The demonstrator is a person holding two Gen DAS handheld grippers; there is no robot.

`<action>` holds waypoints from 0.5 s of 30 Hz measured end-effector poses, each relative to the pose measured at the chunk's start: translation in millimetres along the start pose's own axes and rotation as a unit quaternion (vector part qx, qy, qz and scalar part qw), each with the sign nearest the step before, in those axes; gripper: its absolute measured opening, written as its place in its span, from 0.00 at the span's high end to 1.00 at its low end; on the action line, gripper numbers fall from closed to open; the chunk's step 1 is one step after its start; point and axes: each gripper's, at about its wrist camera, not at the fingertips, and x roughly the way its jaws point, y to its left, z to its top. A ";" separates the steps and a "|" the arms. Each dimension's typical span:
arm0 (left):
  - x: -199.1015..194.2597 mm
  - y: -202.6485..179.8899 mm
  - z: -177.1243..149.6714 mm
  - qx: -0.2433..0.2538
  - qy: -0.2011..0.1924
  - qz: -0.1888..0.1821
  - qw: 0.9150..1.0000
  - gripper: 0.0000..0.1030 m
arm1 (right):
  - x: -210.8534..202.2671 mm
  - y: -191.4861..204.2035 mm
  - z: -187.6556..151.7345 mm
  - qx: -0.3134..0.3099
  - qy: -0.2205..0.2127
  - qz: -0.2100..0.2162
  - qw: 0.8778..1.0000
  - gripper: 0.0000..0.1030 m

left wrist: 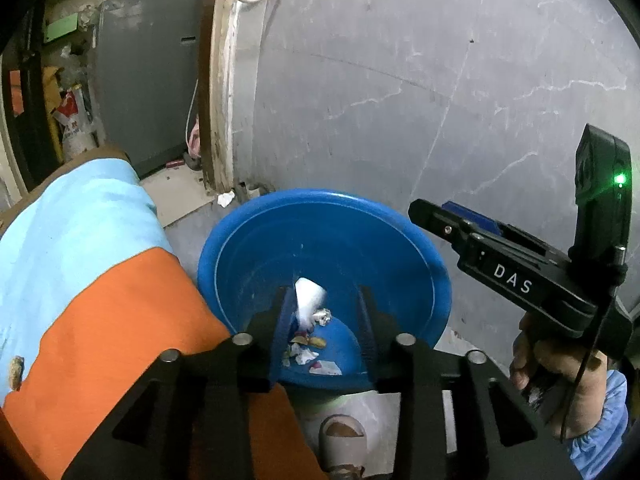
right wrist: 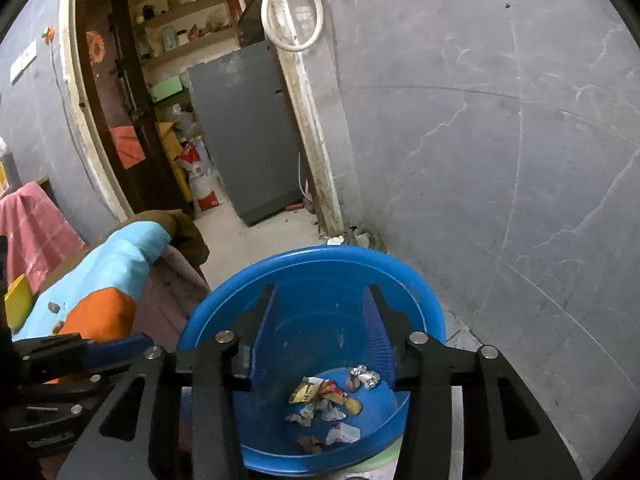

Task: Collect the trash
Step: 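Carry both items over the blue basin and open both tools to drop them, then bring both open tools back over the brown stick and tan scrap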

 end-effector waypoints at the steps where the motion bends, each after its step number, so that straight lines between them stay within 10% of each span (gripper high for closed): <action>1: -1.8 0.4 0.5 -0.001 -0.003 0.002 1.000 0.69 | -0.4 -0.3 0.2 0.001 -0.002 0.000 1.000 0.55; 15: -62.7 25.0 4.8 -0.054 -0.095 0.079 0.991 0.45 | -20.5 4.4 2.9 0.011 -0.068 0.004 0.998 0.30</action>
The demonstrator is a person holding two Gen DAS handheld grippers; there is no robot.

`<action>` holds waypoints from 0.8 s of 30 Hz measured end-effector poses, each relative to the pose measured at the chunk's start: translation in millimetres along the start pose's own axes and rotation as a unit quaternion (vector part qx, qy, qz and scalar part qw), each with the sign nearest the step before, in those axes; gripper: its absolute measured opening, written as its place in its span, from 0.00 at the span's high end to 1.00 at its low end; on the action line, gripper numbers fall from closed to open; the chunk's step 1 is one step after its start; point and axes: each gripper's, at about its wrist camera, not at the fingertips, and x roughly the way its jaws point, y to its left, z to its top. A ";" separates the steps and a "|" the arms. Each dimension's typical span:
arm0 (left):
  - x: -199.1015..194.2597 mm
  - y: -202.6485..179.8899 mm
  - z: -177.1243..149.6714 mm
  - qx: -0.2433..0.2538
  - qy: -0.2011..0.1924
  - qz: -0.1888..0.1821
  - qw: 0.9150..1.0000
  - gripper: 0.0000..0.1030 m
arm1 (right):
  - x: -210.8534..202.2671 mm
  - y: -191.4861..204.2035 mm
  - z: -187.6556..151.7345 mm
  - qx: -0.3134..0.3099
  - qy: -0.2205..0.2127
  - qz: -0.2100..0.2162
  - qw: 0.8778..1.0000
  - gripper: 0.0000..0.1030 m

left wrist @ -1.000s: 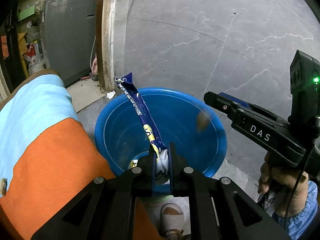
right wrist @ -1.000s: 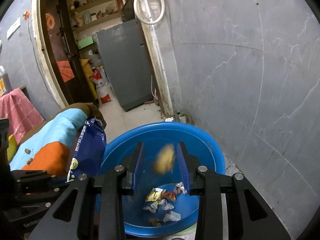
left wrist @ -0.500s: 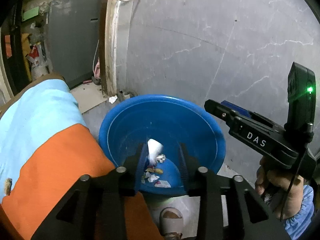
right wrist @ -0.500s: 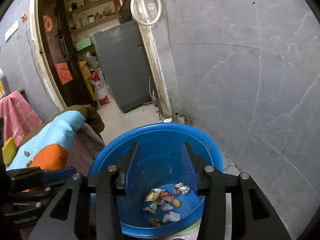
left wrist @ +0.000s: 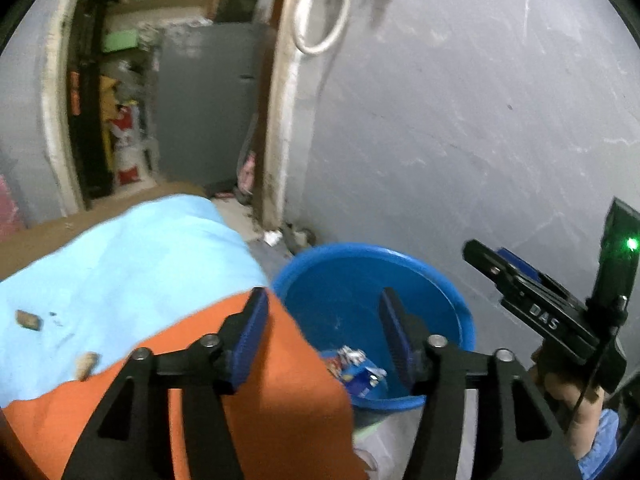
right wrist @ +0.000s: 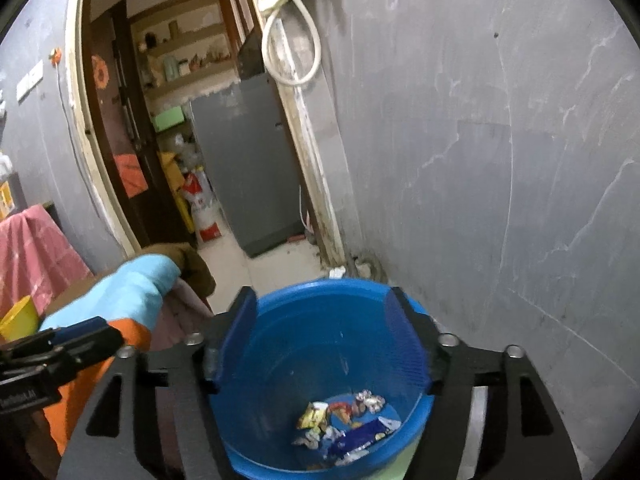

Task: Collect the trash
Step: 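Bring both open tools back over the brown stick and tan scrap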

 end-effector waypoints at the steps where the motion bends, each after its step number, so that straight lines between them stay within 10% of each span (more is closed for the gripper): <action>1: -6.3 3.3 0.7 -0.004 -0.010 0.009 1.000 0.42 | -1.8 1.6 0.9 0.001 -0.007 0.002 1.000 0.29; 7: -45.6 24.6 2.3 -0.041 -0.078 0.058 0.994 0.10 | -16.9 18.4 5.3 0.001 -0.066 0.018 0.998 0.15; 11: -70.3 35.7 4.6 -0.057 -0.118 0.091 0.987 0.05 | -28.1 34.2 6.5 -0.008 -0.110 0.033 0.993 0.00; 24: -141.4 77.5 -9.6 -0.072 -0.203 0.213 0.953 0.02 | -62.4 100.9 0.8 -0.062 -0.226 0.106 0.966 0.00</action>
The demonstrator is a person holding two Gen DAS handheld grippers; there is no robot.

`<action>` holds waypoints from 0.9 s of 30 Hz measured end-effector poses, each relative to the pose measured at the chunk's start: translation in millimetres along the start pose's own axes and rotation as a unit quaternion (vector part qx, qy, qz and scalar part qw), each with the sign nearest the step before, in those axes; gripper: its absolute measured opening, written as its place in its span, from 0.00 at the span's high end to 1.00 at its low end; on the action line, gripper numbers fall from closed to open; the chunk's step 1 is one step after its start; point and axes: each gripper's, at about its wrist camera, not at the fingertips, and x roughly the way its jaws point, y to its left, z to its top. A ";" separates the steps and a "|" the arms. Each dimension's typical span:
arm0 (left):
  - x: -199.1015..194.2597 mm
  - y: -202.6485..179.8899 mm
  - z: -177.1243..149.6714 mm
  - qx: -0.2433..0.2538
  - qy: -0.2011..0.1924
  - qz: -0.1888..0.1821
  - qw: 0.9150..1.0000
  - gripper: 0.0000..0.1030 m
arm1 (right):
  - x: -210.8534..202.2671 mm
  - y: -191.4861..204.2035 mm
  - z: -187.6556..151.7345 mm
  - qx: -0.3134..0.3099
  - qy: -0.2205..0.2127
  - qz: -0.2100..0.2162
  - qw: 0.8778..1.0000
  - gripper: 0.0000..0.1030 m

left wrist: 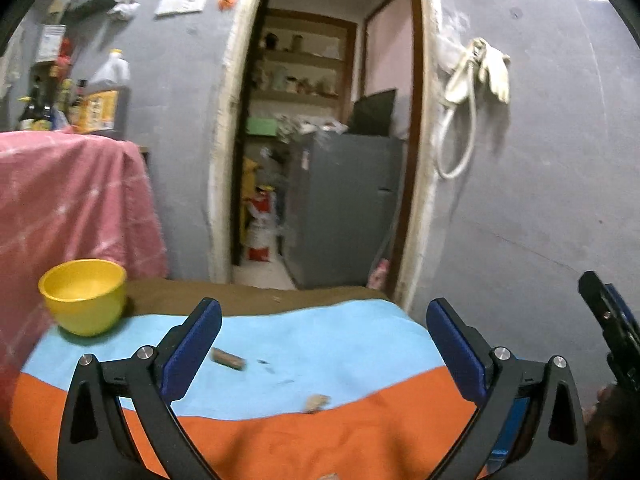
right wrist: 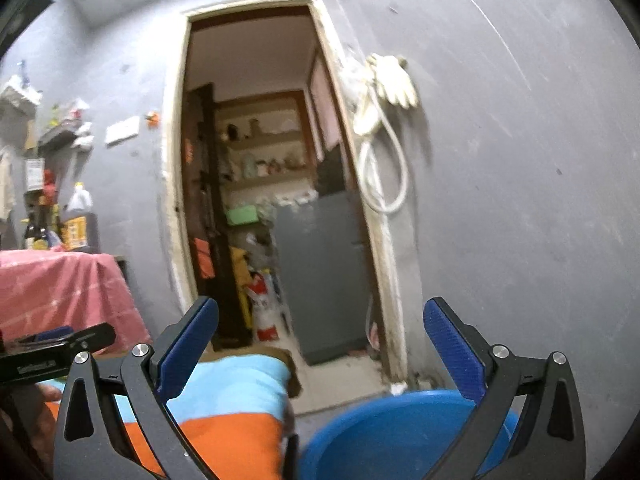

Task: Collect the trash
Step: 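Bring both open tools back over the brown stick and tan scrap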

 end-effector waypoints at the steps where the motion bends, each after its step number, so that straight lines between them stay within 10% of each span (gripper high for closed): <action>1: 0.2 4.6 -0.1 -0.003 -0.004 0.006 1.000 0.02 | -2.7 6.6 0.3 -0.006 -0.008 0.005 1.000 0.00; 17: -39.0 79.5 -9.2 0.001 -0.057 0.081 0.995 0.02 | 1.9 92.4 -8.5 -0.058 -0.041 0.089 0.994 0.00; 27: -25.5 113.5 -20.4 0.008 -0.034 0.098 0.995 0.02 | 29.6 134.3 -25.7 -0.096 0.026 0.113 0.989 0.00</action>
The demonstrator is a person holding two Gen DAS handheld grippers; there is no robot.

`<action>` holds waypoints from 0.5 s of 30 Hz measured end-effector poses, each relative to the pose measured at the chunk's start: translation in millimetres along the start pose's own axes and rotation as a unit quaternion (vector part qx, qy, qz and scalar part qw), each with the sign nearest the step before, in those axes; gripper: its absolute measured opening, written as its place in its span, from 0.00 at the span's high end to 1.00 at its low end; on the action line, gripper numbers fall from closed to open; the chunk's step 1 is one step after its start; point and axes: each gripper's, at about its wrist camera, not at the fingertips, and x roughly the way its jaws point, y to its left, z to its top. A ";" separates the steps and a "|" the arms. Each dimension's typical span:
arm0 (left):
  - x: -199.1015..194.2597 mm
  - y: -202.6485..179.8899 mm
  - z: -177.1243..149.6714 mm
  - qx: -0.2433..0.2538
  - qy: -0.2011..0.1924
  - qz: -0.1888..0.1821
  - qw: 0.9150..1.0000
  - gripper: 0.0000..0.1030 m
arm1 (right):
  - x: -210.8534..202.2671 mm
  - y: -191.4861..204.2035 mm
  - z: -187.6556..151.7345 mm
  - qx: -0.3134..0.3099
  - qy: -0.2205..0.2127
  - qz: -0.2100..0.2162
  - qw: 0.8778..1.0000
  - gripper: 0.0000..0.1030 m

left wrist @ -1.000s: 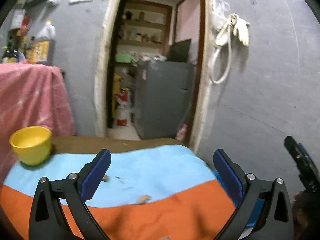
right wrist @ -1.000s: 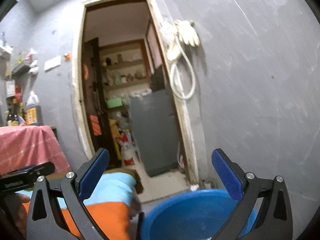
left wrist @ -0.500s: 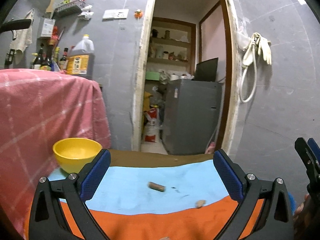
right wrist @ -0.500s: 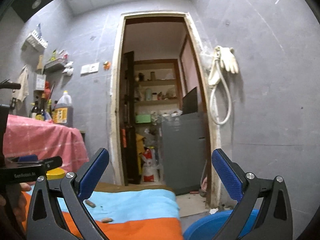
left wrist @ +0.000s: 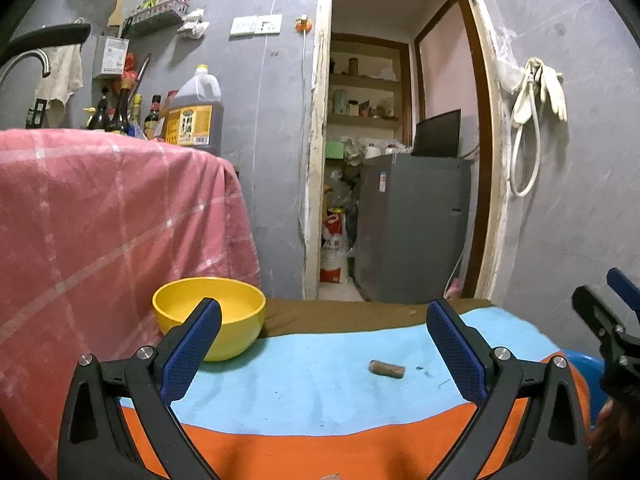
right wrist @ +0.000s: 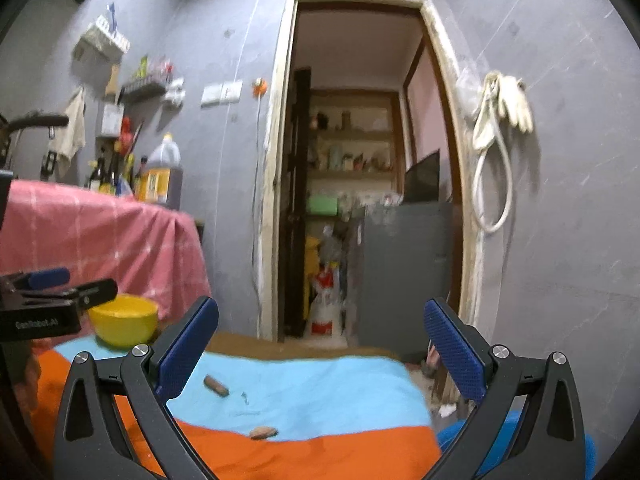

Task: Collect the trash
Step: 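Bring both open tools back over the brown stick and tan scrap, then grasp the brown stick with the left tool while the right tool grasps the tan scrap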

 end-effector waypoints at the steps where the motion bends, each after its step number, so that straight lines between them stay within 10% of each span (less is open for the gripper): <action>1: 4.9 1.9 -1.4 0.001 0.007 -0.001 1.000 0.02 | 3.3 0.8 -2.2 -0.001 0.011 0.000 1.000 0.00; 15: 77.6 1.7 -24.0 0.013 0.157 -0.029 0.987 0.02 | 57.3 0.0 -36.0 0.013 0.200 0.025 0.979 0.05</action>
